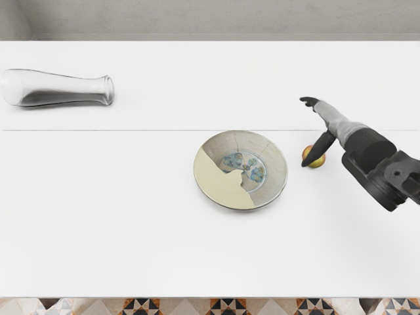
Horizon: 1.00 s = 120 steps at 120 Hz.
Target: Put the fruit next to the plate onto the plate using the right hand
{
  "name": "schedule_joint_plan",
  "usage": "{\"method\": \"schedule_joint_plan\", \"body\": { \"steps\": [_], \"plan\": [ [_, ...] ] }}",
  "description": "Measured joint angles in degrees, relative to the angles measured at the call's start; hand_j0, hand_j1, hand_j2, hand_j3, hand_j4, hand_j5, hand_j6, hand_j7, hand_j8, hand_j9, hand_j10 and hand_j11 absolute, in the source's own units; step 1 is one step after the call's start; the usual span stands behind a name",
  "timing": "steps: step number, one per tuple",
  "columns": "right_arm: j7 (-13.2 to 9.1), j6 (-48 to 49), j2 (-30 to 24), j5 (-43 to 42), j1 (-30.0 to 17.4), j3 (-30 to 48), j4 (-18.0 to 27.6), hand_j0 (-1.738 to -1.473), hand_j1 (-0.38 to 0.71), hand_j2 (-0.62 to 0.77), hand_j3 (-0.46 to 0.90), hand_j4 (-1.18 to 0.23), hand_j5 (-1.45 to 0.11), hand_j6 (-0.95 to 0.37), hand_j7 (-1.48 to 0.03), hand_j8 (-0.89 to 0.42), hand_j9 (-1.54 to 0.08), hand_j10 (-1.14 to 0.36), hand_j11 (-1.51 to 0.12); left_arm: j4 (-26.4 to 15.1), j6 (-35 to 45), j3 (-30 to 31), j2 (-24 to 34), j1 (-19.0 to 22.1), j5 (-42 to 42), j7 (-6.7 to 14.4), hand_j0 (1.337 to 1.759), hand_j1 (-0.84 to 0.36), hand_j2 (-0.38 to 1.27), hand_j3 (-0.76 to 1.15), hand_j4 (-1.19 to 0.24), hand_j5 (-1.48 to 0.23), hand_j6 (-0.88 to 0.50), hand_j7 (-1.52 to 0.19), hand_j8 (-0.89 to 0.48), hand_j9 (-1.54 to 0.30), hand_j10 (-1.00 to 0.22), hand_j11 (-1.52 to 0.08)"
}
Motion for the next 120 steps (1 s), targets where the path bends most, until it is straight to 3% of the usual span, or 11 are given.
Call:
{"method": "schedule_joint_plan", "body": {
  "steps": [18,64,77,89,94,102,120],
  "plan": [
    [0.0,-0.9,0.3,-0.4,-0.1,-3.2,-2.3,-1.658,-0.20,-0.02,0.00,-0.13,-0.17,-0.13,-0.17,-0.13,-0.17,-0.13,-0.17,0.0,0.0,0.0,0.0,0.0,0.0,0.0,1.658,0.35,0.00,0.00,0.00,0.00,0.00,0.00,0.00,0.00,0.00,0.00],
    [0.0,-0.5,-0.6,0.1,-1.2,-4.7,-2.9,-1.658,0.19,-0.08,0.00,-0.45,-0.59,-0.45,-0.59,-0.45,-0.59,-0.45,-0.59,0.0,0.0,0.0,0.0,0.0,0.0,0.0,1.658,0.35,0.00,0.00,0.00,0.00,0.00,0.00,0.00,0.00,0.00,0.00],
    [-0.1,-0.5,-0.3,0.0,-1.4,-4.7,-2.9,-1.656,0.26,-0.03,0.00,-0.51,-0.64,-0.50,-0.65,-0.40,-0.65,-0.50,-0.65,0.0,0.0,0.0,0.0,0.0,0.0,0.0,1.658,0.35,0.00,0.00,0.00,0.00,0.00,0.00,0.00,0.00,0.00,0.00],
    [-0.2,-0.6,0.3,-0.6,-2.0,-4.6,-2.9,-1.649,0.33,0.00,0.00,-0.56,-0.65,-0.45,-0.68,-0.34,-0.68,-0.48,-0.68,0.0,0.0,0.0,0.0,0.0,0.0,0.0,1.658,0.35,0.00,0.00,0.00,0.00,0.00,0.00,0.00,0.00,0.00,0.00],
    [-0.2,-0.7,0.4,-0.8,-2.2,-4.6,-2.9,-1.648,0.36,0.10,0.00,-0.58,-0.64,-0.43,-0.69,-0.32,-0.69,-0.46,-0.70,0.0,0.0,0.0,0.0,0.0,0.0,0.0,1.658,0.35,0.00,0.00,0.00,0.00,0.00,0.00,0.00,0.00,0.00,0.00],
    [-0.1,-0.8,0.5,-0.9,-2.4,-4.6,-2.9,-1.648,0.37,0.08,0.00,-0.62,-0.63,-0.42,-0.71,-0.32,-0.70,-0.43,-0.72,0.0,0.0,0.0,0.0,0.0,0.0,0.0,1.658,0.35,0.00,0.00,0.00,0.00,0.00,0.00,0.00,0.00,0.00,0.00],
    [-0.1,-0.7,0.5,0.1,-2.5,-1.6,-2.9,-1.651,0.32,0.21,0.00,-0.65,-0.74,-0.51,-0.79,-0.39,-0.78,-0.50,-0.80,0.0,0.0,0.0,0.0,0.0,0.0,0.0,1.658,0.35,0.00,0.00,0.00,0.00,0.00,0.00,0.00,0.00,0.00,0.00]
  ]
}}
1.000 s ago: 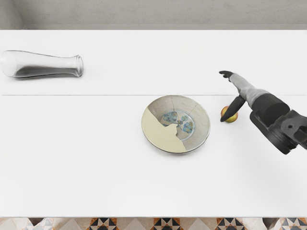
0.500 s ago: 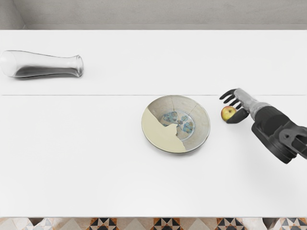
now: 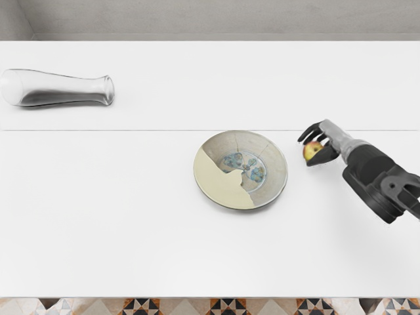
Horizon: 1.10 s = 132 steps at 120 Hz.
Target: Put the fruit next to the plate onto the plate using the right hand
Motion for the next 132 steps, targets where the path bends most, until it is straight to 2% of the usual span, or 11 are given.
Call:
{"method": "schedule_joint_plan", "body": {
  "steps": [16,56,72,84,91,105,121,125,132],
  "plan": [
    [0.0,0.2,0.0,1.2,0.3,4.3,0.1,-1.653,0.29,0.28,0.00,-0.66,-0.82,-0.57,-0.84,-0.43,-0.84,-0.53,-0.84,0.0,0.0,0.0,0.0,0.0,0.0,0.0,1.658,0.35,0.00,0.00,0.00,0.00,0.00,0.00,0.00,0.00,0.00,0.00],
    [0.0,9.6,1.9,17.8,0.6,15.8,3.8,-1.655,0.26,0.26,0.00,-0.67,-0.89,-0.57,-0.88,-0.42,-0.89,-0.54,-0.87,0.0,0.0,0.0,0.0,0.0,0.0,0.0,1.658,0.35,0.00,0.00,0.00,0.00,0.00,0.00,0.00,0.00,0.00,0.00],
    [0.0,13.4,6.5,20.3,0.2,16.9,4.4,-1.655,0.28,0.30,0.00,-0.69,-0.93,-0.62,-0.91,-0.41,-0.91,-0.54,-0.89,0.0,0.0,0.0,0.0,0.0,0.0,0.0,1.658,0.35,0.00,0.00,0.00,0.00,0.00,0.00,0.00,0.00,0.00,0.00],
    [-0.1,15.1,9.4,21.2,-1.1,16.9,4.5,-1.654,0.22,0.22,0.00,-0.70,-0.95,-0.65,-0.92,-0.43,-0.93,-0.56,-0.90,0.0,0.0,0.0,0.0,0.0,0.0,0.0,1.658,0.35,0.00,0.00,0.00,0.00,0.00,0.00,0.00,0.00,0.00,0.00],
    [-0.1,15.6,10.7,21.6,-1.9,16.9,4.4,-1.654,0.24,0.27,0.00,-0.70,-0.95,-0.67,-0.93,-0.44,-0.94,-0.55,-0.90,0.0,0.0,0.0,0.0,0.0,0.0,0.0,1.658,0.35,0.00,0.00,0.00,0.00,0.00,0.00,0.00,0.00,0.00,0.00],
    [-0.1,15.9,12.4,21.9,-2.9,16.7,4.2,-1.655,0.27,0.33,0.00,-0.71,-0.96,-0.68,-0.94,-0.44,-0.94,-0.54,-0.90,0.0,0.0,0.0,0.0,0.0,0.0,0.0,1.658,0.35,0.00,0.00,0.00,0.00,0.00,0.00,0.00,0.00,0.00,0.00],
    [0.0,16.1,13.2,22.0,-3.3,16.4,3.7,-1.654,0.24,0.29,0.00,-0.72,-0.96,-0.69,-0.94,-0.45,-0.95,-0.54,-0.92,0.0,0.0,0.0,0.0,0.0,0.0,0.0,1.658,0.35,0.00,0.00,0.00,0.00,0.00,0.00,0.00,0.00,0.00,0.00],
    [0.0,16.0,13.3,22.0,-3.4,16.4,3.6,-1.654,0.23,0.26,0.00,-0.69,-0.93,-0.69,-0.91,-0.44,-0.92,-0.54,-0.89,0.0,0.0,0.0,0.0,0.0,0.0,0.0,1.658,0.35,0.00,0.00,0.00,0.00,0.00,0.00,0.00,0.00,0.00,0.00],
    [0.0,15.8,13.6,22.0,-3.3,16.5,3.1,-1.655,0.12,0.19,0.00,-0.55,-0.73,-0.55,-0.72,-0.36,-0.73,-0.43,-0.70,0.0,0.0,0.0,0.0,0.0,0.0,0.0,1.658,0.35,0.00,0.00,0.00,0.00,0.00,0.00,0.00,0.00,0.00,0.00]
  ]
}}
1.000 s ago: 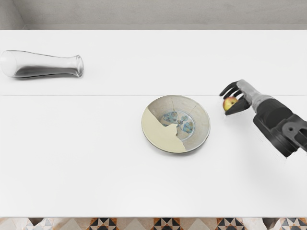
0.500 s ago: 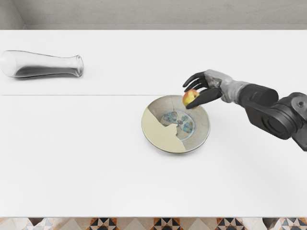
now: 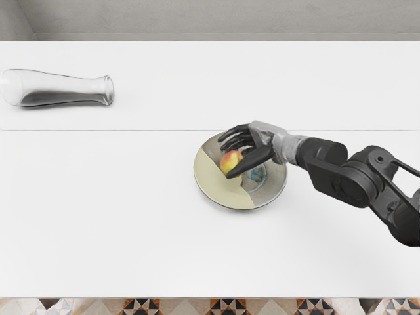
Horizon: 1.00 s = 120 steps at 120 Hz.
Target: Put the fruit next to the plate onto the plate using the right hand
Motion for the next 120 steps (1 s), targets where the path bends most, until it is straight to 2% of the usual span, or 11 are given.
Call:
{"method": "schedule_joint_plan", "body": {
  "steps": [12,22,30,39,51,65,99,120],
  "plan": [
    [0.0,1.8,0.2,0.8,0.2,1.9,-0.3,-1.656,-0.05,0.12,0.00,-0.35,-0.46,-0.35,-0.46,-0.23,-0.46,-0.27,-0.45,0.0,0.0,0.0,0.0,0.0,0.0,0.0,1.658,0.35,0.00,0.00,0.00,0.00,0.00,0.00,0.00,0.00,0.00,0.00],
    [0.0,12.9,-0.1,7.5,-0.3,7.7,-0.4,-1.657,-0.14,0.08,0.00,-0.24,-0.32,-0.24,-0.32,-0.16,-0.32,-0.19,-0.31,0.0,0.0,0.0,0.0,0.0,0.0,0.0,1.658,0.35,0.00,0.00,0.00,0.00,0.00,0.00,0.00,0.00,0.00,0.00],
    [0.0,22.8,-0.2,14.5,-3.4,14.5,-0.5,-1.657,-0.19,0.05,0.00,-0.18,-0.24,-0.18,-0.24,-0.13,-0.24,-0.15,-0.24,0.0,0.0,0.0,0.0,0.0,0.0,0.0,1.658,0.35,0.00,0.00,0.00,0.00,0.00,0.00,0.00,0.00,0.00,0.00],
    [0.0,28.6,-0.2,22.5,-8.0,23.0,-0.7,-1.657,-0.22,0.03,0.00,-0.14,-0.18,-0.14,-0.18,-0.10,-0.18,-0.11,-0.18,0.0,0.0,0.0,0.0,0.0,0.0,0.0,1.658,0.35,0.00,0.00,0.00,0.00,0.00,0.00,0.00,0.00,0.00,0.00],
    [0.0,31.9,-0.8,30.3,-14.7,32.4,-1.5,-1.658,-0.26,0.02,0.00,-0.10,-0.13,-0.10,-0.13,-0.07,-0.13,-0.08,-0.12,0.0,0.0,0.0,0.0,0.0,0.0,0.0,1.658,0.35,0.00,0.00,0.00,0.00,0.00,0.00,0.00,0.00,0.00,0.00],
    [0.0,33.3,-1.5,34.4,-19.3,38.9,-4.2,-1.658,-0.28,0.01,0.00,-0.07,-0.09,-0.07,-0.09,-0.05,-0.09,-0.06,-0.09,0.0,0.0,0.0,0.0,0.0,0.0,0.0,1.658,0.35,0.00,0.00,0.00,0.00,0.00,0.00,0.00,0.00,0.00,0.00],
    [0.0,34.0,-4.9,36.9,-25.2,48.4,-11.0,-1.658,-0.31,0.00,0.00,-0.04,-0.05,-0.04,-0.05,-0.03,-0.05,-0.03,-0.05,0.0,0.0,0.0,0.0,-0.1,0.0,0.0,1.658,0.35,0.00,0.00,0.00,0.00,0.00,0.00,0.00,0.00,0.00,0.00],
    [0.0,34.0,-6.8,37.7,-27.1,51.2,-14.2,-1.658,-0.31,0.00,0.00,-0.03,-0.04,-0.03,-0.04,-0.03,-0.04,-0.03,-0.04,0.0,0.0,-0.1,0.0,-0.6,0.1,0.0,1.658,0.35,0.00,0.00,0.00,0.00,0.00,0.00,0.00,0.00,0.00,0.00]
  ]
}}
